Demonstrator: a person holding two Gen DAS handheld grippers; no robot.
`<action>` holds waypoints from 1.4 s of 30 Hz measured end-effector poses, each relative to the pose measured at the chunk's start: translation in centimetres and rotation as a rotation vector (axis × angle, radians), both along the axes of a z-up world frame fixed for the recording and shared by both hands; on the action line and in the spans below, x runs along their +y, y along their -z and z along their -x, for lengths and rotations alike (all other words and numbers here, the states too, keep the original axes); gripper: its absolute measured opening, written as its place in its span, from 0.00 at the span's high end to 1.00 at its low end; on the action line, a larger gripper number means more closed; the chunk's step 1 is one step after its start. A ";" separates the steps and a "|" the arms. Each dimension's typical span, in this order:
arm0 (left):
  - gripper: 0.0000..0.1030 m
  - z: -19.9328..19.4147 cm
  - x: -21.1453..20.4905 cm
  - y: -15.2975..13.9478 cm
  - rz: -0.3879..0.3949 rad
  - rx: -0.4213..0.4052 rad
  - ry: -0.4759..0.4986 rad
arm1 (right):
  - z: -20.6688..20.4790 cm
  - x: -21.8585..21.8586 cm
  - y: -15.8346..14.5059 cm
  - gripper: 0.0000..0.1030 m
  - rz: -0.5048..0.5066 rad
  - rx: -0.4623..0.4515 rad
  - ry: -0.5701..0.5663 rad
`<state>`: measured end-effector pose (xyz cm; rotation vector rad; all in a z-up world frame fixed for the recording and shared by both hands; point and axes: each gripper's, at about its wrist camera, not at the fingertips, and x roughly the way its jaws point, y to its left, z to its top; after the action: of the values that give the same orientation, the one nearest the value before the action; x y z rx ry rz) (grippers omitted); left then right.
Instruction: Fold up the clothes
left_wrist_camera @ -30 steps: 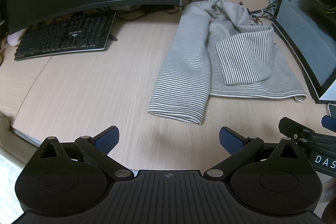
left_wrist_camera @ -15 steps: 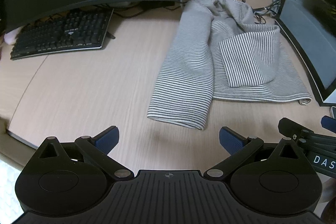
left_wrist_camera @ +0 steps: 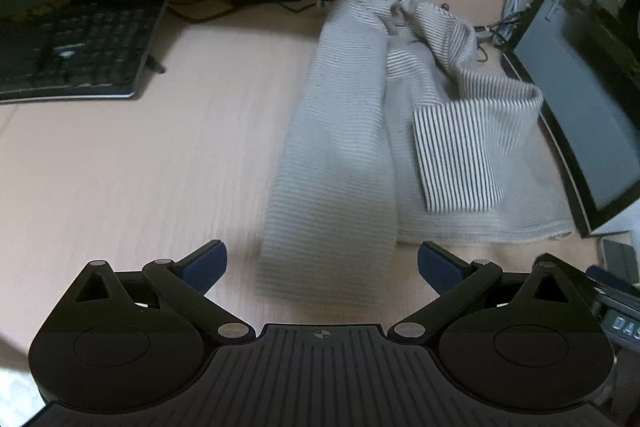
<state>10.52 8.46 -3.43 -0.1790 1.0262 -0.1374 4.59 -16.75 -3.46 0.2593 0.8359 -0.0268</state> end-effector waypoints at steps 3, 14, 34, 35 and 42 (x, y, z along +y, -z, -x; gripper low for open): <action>0.00 -2.0 0.6 0.4 0.039 0.010 0.075 | -0.3 -0.2 -0.4 0.00 -0.094 -0.033 0.064; 0.00 -6.2 -3.9 0.9 0.280 -0.059 0.461 | -4.9 0.1 -1.7 0.00 -0.293 -0.117 0.047; 0.00 -8.8 -6.1 0.9 0.132 -0.058 0.315 | -22.0 1.4 4.4 0.00 0.012 0.077 -0.326; 0.00 -8.9 -5.9 0.4 0.125 -0.068 0.292 | -21.7 1.0 4.7 0.00 0.135 0.048 -0.253; 0.00 -11.0 -6.2 1.2 0.028 -0.042 0.199 | -20.1 -2.1 7.0 0.00 0.075 0.083 -0.164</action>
<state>21.50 2.23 -4.59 -0.0990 0.9989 -0.3347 24.73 -18.84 -10.50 0.1191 0.9342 0.0844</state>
